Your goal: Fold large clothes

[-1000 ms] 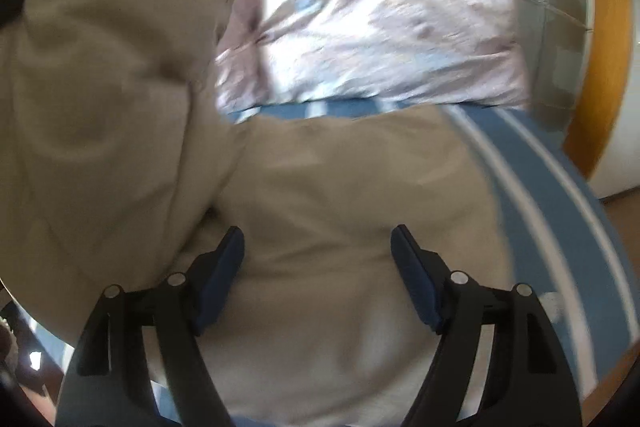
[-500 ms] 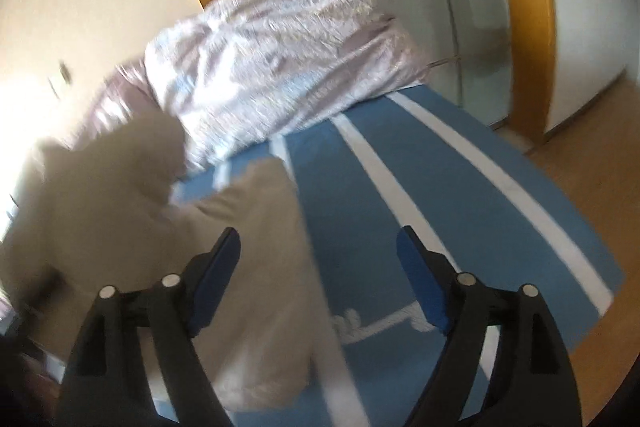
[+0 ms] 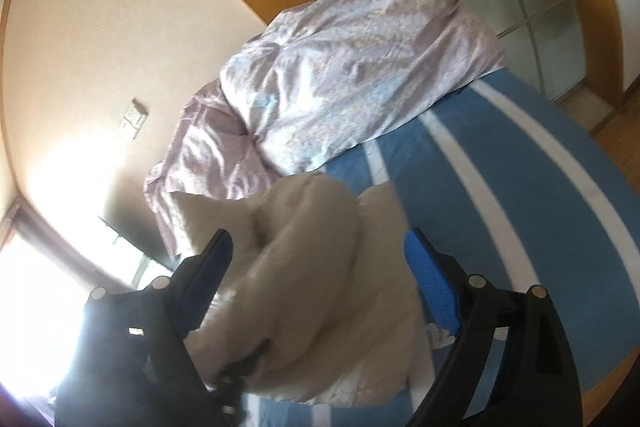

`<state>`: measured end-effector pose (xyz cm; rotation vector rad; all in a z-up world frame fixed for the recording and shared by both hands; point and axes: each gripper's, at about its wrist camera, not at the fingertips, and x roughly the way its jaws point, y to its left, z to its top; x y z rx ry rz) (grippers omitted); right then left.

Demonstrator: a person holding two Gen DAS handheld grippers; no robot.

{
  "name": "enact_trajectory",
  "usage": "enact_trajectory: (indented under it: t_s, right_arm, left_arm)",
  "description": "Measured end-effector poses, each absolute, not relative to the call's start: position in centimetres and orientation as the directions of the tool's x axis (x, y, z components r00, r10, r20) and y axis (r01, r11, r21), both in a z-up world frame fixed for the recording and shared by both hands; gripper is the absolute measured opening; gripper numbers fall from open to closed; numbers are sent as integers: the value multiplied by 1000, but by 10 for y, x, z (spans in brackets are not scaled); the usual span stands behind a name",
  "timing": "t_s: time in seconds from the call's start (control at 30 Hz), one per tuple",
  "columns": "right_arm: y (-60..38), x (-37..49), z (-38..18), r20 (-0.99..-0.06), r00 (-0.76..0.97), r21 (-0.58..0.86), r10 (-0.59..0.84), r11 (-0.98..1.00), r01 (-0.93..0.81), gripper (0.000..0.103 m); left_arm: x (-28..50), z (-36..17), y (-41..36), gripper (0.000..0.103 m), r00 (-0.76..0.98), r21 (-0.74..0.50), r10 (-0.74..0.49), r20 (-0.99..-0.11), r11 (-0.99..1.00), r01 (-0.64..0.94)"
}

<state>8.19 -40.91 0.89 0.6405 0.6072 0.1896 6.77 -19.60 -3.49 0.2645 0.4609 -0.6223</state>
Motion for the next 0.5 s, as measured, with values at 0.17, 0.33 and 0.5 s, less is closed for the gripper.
enact_trajectory:
  t_s: [0.17,0.33,0.5]
  right_arm:
    - [-394,99,21,-476,749,622,460,779,-83,88]
    - [-369,118,30,-536,658,573,528,800,-175,89]
    - [-353,137,26,-598,571,553,563,805,-214,89]
  left_arm:
    - [54,-49,-211,37,743,205,-476,-470,760,617]
    - [46,-61,-223,39,765,296,-464,-447,730,616]
    - [43,-70,-232,41,768,347,-467,-439,700,624]
